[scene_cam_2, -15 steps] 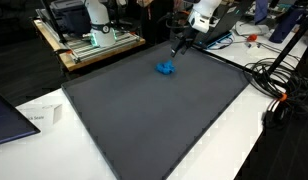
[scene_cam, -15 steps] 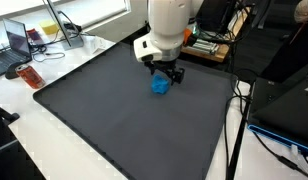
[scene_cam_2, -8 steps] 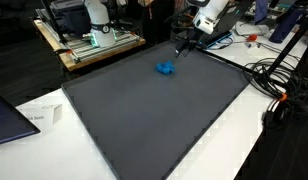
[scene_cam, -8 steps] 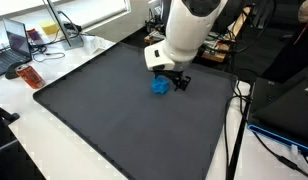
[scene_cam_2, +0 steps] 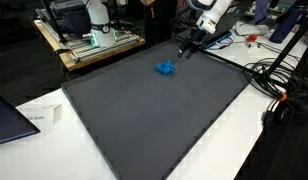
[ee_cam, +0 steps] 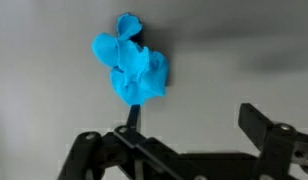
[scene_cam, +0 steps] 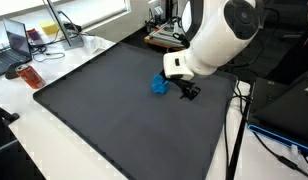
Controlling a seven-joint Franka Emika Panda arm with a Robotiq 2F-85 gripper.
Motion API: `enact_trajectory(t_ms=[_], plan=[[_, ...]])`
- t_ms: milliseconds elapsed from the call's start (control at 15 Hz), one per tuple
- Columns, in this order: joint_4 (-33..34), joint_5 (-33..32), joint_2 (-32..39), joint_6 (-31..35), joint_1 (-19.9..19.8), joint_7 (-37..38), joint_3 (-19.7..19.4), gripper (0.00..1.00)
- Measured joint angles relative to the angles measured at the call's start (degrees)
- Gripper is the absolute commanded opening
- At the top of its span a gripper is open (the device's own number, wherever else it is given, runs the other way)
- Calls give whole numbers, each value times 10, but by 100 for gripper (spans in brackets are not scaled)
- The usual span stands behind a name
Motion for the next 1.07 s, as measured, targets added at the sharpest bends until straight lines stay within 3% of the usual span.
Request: enact_trajectory(t_ms=[467, 1067], plan=[[-5, -34, 2, -1, 43, 108, 0, 100], [-107, -108, -55, 53, 45, 125, 7, 100]])
